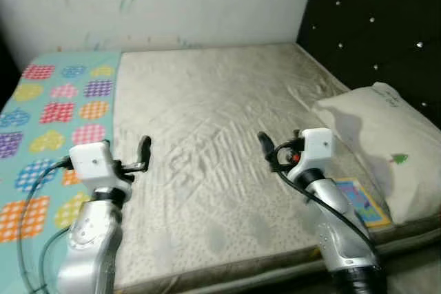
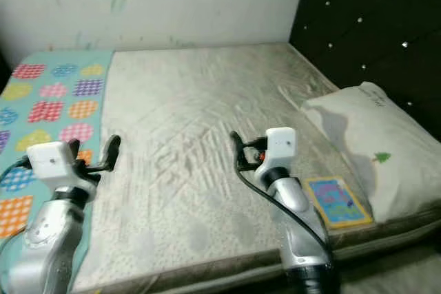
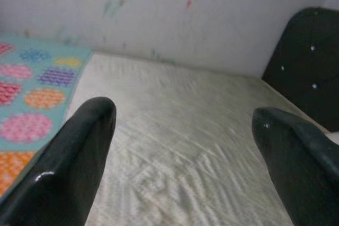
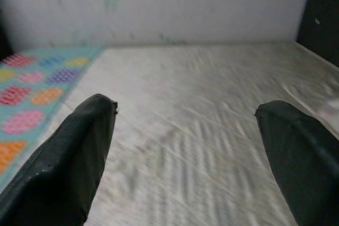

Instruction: Clean up the room

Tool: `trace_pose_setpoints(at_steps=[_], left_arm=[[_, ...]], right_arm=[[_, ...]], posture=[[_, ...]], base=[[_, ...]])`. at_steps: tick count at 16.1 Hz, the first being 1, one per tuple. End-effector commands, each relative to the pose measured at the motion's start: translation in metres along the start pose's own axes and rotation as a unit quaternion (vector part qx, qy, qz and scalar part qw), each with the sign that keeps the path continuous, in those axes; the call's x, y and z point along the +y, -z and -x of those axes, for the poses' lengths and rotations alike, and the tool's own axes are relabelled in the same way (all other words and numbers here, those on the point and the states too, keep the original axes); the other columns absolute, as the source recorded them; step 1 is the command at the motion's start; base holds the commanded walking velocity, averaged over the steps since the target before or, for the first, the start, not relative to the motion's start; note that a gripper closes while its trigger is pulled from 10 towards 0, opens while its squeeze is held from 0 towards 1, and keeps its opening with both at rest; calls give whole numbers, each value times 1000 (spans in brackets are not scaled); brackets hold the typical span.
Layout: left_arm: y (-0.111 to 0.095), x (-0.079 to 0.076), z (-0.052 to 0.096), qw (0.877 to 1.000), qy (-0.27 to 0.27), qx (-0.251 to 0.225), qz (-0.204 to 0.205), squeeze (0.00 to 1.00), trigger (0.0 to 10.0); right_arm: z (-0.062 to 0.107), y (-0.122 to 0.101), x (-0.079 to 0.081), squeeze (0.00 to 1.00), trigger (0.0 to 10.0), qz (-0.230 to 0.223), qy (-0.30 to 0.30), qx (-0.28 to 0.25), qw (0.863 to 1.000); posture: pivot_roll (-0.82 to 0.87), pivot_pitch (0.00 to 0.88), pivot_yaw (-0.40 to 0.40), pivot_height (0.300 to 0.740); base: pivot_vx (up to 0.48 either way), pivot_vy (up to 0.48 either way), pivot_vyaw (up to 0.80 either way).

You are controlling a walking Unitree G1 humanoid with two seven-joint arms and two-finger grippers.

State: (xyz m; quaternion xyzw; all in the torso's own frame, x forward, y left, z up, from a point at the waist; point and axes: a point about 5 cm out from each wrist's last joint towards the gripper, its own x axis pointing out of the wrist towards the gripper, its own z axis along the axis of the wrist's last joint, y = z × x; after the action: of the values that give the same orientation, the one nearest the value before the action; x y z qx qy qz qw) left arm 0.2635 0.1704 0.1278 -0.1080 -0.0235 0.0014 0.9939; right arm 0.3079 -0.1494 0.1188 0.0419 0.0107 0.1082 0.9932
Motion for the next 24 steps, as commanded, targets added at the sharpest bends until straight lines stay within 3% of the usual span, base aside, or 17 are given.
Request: trace_pose_setpoints(at_steps=[1, 5, 7, 24], left_arm=[[0, 7, 0, 1000, -17, 7, -11, 0, 10000], [-1, 7, 0, 1000, -12, 5, -5, 0, 10000], [-1, 7, -1, 1000, -13, 6, -4, 0, 10000], [0, 6, -1, 1000, -12, 6, 1, 0, 10000]], right_arm=[[-2, -5, 1, 0, 10000, 0, 1, -9, 1000], [-1, -7, 3, 0, 10000, 23, -6, -14, 1000], [-1, -6, 2, 0, 10000, 19, -3, -13, 1000], [-2, -4, 0, 0, 10000, 21, 1, -8, 1000]], posture=[[-20, 0, -27, 740], [-21, 0, -27, 740], [-23, 0, -26, 740], [-25, 0, -30, 740]], base=[[0, 0, 0], [0, 92, 200], [0, 392, 800], [0, 447, 0]])
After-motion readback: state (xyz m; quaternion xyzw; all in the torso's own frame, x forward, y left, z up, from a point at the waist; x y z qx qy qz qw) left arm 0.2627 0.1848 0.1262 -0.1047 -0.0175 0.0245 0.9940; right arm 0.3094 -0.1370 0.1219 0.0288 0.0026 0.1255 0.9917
